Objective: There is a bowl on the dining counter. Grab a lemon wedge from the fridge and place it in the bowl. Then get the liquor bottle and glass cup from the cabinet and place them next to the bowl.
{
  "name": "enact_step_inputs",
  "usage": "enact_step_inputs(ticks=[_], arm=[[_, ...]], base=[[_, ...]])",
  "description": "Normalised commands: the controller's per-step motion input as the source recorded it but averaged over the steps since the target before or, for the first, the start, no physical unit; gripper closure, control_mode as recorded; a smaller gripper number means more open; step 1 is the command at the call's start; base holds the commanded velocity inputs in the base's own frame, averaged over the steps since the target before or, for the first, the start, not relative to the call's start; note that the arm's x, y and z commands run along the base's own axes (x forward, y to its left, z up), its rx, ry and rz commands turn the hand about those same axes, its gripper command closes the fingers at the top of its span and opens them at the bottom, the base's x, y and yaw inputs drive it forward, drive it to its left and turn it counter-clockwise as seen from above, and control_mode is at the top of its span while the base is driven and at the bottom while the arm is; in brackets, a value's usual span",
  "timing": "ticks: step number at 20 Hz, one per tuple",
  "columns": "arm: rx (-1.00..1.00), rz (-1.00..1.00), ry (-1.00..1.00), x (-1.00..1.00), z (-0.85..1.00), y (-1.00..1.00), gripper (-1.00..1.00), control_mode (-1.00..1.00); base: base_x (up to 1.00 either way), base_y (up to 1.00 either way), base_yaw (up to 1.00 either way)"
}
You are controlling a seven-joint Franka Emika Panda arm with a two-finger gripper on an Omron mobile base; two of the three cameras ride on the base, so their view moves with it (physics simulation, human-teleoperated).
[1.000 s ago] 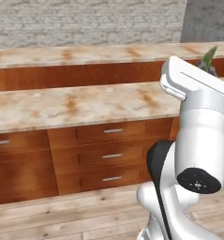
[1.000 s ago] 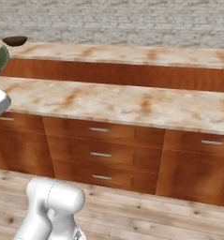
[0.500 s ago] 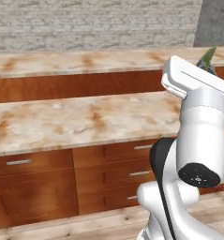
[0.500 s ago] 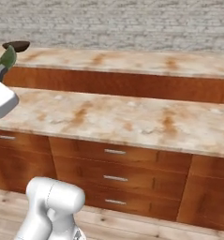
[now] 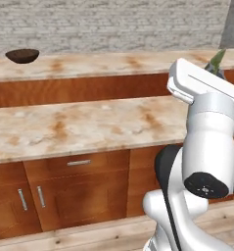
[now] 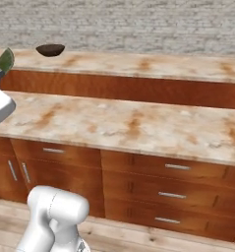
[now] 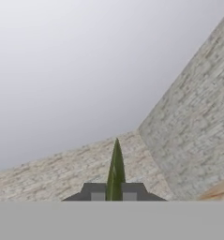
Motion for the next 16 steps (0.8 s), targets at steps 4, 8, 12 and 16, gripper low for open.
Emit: enact_step_inputs(ticks=[4, 8, 12, 16], arm=[[0.00, 0.00, 0.00, 0.00, 0.00, 0.00, 1.00, 1.00], [0.00, 0.00, 0.00, 0.00, 0.00, 0.00, 1.00, 1.00], [0.00, 0.00, 0.00, 0.00, 0.00, 0.00, 1.00, 1.00], [0.00, 0.00, 0.00, 0.00, 0.00, 0.00, 1.00, 1.00]], base=[[0.07, 1.00, 0.00], [0.10, 1.00, -0.01], [0.07, 1.00, -0.01], [0.07, 1.00, -0.02]])
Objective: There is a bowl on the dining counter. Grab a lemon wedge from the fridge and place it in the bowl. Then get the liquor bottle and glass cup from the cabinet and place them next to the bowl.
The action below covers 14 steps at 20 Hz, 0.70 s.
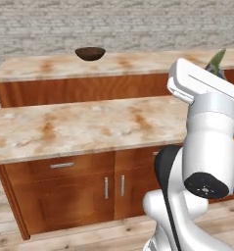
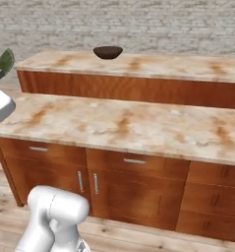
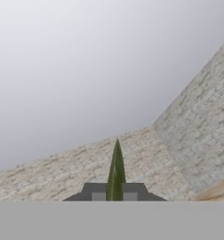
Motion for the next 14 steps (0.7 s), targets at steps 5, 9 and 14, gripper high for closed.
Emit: enact_step_inputs(ticks=[5, 9, 14], arm=[[0.00, 0.00, 0.00, 0.00, 0.00, 0.00, 1.00, 1.00], [0.00, 0.00, 0.00, 0.00, 0.00, 0.00, 1.00, 1.00], [0.00, 0.00, 0.00, 0.00, 0.00, 0.00, 1.00, 1.00]], base=[[0.10, 1.00, -0.06], [0.18, 1.00, -0.16], [0.31, 1.00, -0.33]])
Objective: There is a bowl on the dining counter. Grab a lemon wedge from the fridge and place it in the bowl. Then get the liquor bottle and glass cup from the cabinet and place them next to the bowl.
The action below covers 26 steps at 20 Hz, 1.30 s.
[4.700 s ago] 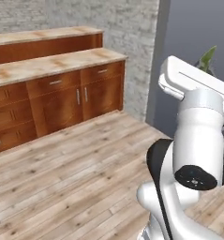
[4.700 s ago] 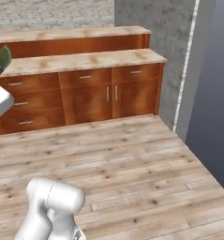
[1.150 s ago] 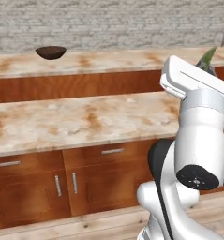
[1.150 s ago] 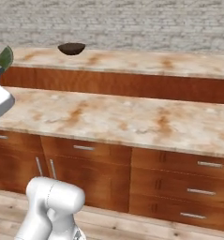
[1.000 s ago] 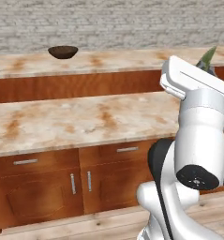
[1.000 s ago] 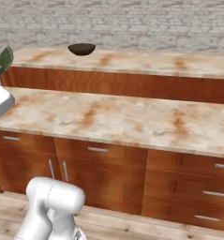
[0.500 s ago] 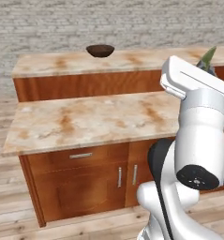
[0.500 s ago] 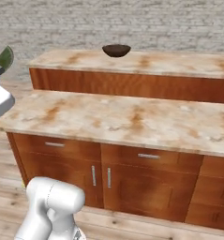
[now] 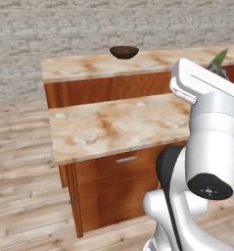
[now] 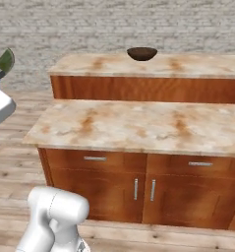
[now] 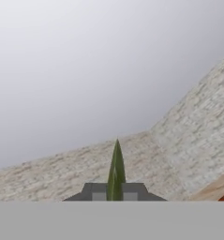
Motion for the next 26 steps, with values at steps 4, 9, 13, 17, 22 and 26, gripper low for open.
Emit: enact_step_inputs(ticks=[4, 9, 13, 17, 22, 26], arm=[[0.00, 0.00, 0.00, 0.00, 0.00, 0.00, 1.00, 1.00], [0.00, 0.00, 0.00, 0.00, 0.00, 0.00, 1.00, 1.00], [0.00, 0.00, 0.00, 0.00, 0.00, 0.00, 1.00, 1.00], [0.00, 0.00, 0.00, 0.00, 0.00, 0.00, 1.00, 1.00], [0.00, 0.00, 0.00, 0.00, 0.00, 0.00, 1.00, 1.00], [0.00, 0.00, 0.00, 0.00, 0.00, 0.00, 1.00, 1.00]], base=[[0.38, 1.00, -0.43], [0.42, 1.00, -0.50], [0.35, 0.99, -0.52], [0.29, 0.99, -0.51], [0.21, 1.00, -0.48], [0.12, 1.00, -0.44]])
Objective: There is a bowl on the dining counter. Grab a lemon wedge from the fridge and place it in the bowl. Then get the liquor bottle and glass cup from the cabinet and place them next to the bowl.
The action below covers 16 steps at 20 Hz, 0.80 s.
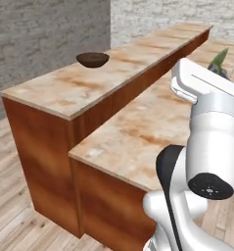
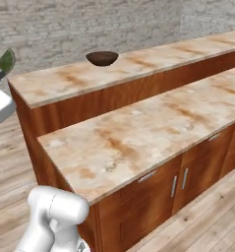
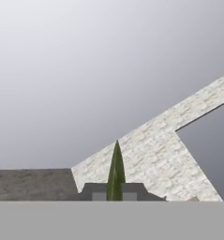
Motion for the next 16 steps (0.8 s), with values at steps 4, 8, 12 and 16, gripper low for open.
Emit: enact_step_inputs(ticks=[4, 8, 12, 16], arm=[[0.00, 0.00, 0.00, 0.00, 0.00, 0.00, 1.00, 1.00], [0.00, 0.00, 0.00, 0.00, 0.00, 0.00, 1.00, 1.00], [0.00, 0.00, 0.00, 0.00, 0.00, 0.00, 1.00, 1.00], [0.00, 0.00, 0.00, 0.00, 0.00, 0.00, 1.00, 1.00]], base=[[0.09, 1.00, -0.40], [0.08, 1.00, -0.39], [0.07, 1.00, -0.38], [0.06, 1.00, -0.38]])
